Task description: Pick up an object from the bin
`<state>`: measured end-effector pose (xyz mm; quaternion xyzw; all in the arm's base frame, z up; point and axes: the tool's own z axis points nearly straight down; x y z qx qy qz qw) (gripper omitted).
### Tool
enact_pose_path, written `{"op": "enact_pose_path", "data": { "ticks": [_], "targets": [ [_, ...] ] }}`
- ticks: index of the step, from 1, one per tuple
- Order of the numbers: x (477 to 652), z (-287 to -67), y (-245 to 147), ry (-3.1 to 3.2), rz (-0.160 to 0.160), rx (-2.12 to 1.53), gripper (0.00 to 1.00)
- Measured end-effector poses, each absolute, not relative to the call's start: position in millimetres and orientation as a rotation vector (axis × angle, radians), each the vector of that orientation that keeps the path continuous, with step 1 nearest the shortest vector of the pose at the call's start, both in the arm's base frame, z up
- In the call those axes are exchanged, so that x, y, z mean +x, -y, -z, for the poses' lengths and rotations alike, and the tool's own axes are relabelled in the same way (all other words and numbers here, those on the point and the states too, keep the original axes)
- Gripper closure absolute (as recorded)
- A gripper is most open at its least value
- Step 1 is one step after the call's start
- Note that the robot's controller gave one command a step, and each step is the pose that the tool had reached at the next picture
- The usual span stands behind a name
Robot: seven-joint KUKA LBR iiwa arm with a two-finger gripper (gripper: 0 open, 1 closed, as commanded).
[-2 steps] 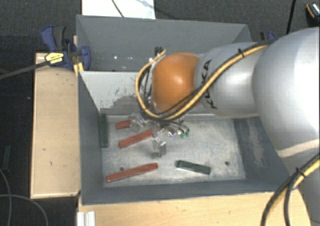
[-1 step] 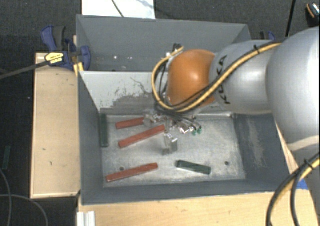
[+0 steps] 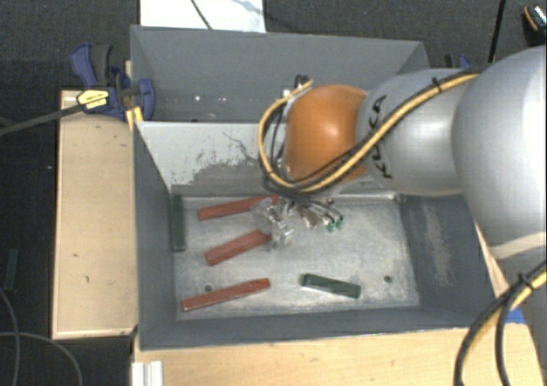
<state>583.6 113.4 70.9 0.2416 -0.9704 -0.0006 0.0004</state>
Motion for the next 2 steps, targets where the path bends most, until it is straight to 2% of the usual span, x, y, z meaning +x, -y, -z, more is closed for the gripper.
{"op": "enact_pose_path", "data": {
  "ticks": [1, 2],
  "targets": [
    [546.3, -188, -86, 2.995, -0.003, 0.977, 1.0],
    [567.5, -243, -76, 2.791, -0.004, 1.459, 1.0]
  ]
}}
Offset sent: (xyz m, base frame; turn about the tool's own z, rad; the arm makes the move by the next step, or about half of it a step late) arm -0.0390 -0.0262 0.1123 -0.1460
